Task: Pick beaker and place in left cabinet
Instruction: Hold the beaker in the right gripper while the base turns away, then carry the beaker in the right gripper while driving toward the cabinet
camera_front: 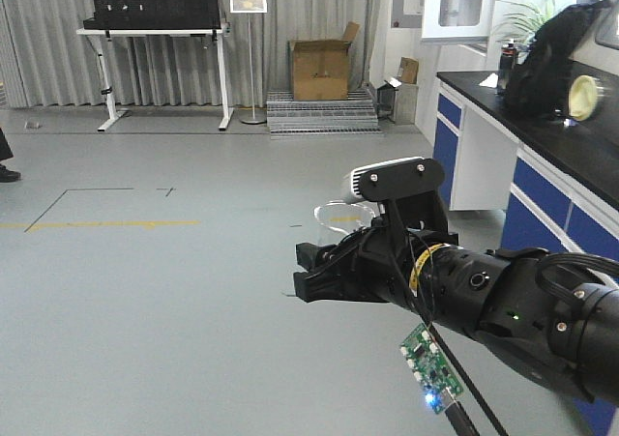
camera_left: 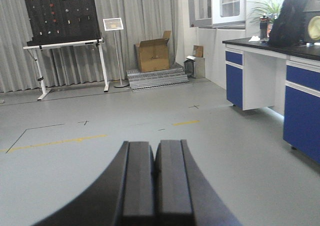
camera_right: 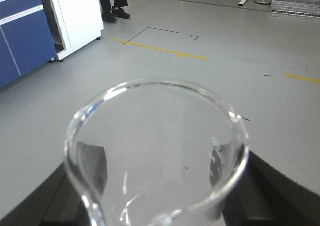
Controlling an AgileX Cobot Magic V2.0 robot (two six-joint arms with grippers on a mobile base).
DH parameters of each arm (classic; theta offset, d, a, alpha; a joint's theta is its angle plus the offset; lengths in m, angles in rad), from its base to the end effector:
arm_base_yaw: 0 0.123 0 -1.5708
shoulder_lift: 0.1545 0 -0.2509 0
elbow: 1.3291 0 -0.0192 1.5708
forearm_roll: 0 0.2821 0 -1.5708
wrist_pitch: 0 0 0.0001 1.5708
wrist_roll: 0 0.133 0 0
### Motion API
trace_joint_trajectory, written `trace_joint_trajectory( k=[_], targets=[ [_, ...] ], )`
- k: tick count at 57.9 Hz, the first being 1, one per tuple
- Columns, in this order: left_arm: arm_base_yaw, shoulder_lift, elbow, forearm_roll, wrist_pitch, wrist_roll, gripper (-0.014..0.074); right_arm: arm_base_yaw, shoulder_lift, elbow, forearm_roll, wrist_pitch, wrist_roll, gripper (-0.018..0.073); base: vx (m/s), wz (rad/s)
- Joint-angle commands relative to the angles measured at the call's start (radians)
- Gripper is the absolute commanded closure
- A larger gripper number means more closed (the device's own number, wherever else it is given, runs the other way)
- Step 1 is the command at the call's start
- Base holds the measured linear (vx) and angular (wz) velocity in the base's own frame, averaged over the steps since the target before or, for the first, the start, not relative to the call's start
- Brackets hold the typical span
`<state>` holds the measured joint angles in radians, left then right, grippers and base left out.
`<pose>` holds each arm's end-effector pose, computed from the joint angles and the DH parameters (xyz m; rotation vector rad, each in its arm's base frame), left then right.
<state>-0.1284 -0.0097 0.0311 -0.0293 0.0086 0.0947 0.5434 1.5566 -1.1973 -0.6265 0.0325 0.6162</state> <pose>0.1634 -0.0211 0.2044 0.1467 1.5067 -0.0507 0.3771 0.2248 0.2749 -0.5019 1.8159 0.3494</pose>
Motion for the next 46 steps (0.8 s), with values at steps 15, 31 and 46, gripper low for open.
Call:
trace_joint_trajectory(
  k=[15, 31, 46],
  targets=[
    [-0.001, -0.018, 0.016, -0.007, -0.083, -0.003, 0.0595, -0.003, -0.039, -0.037, -0.005, -0.069, 0.0, 0.0568, 0.58, 0.07],
    [-0.001, -0.018, 0.016, -0.007, -0.083, -0.004, 0.0595, -0.003, -0.039, -0.037, -0.005, -0.069, 0.0, 0.0568, 0.62, 0.05],
    [-0.001, -0.018, 0.016, -0.007, -0.083, -0.004, 0.0595, -0.003, -0.039, -0.037, -0.005, -0.067, 0.0, 0.0568, 0.66, 0.0]
  ],
)
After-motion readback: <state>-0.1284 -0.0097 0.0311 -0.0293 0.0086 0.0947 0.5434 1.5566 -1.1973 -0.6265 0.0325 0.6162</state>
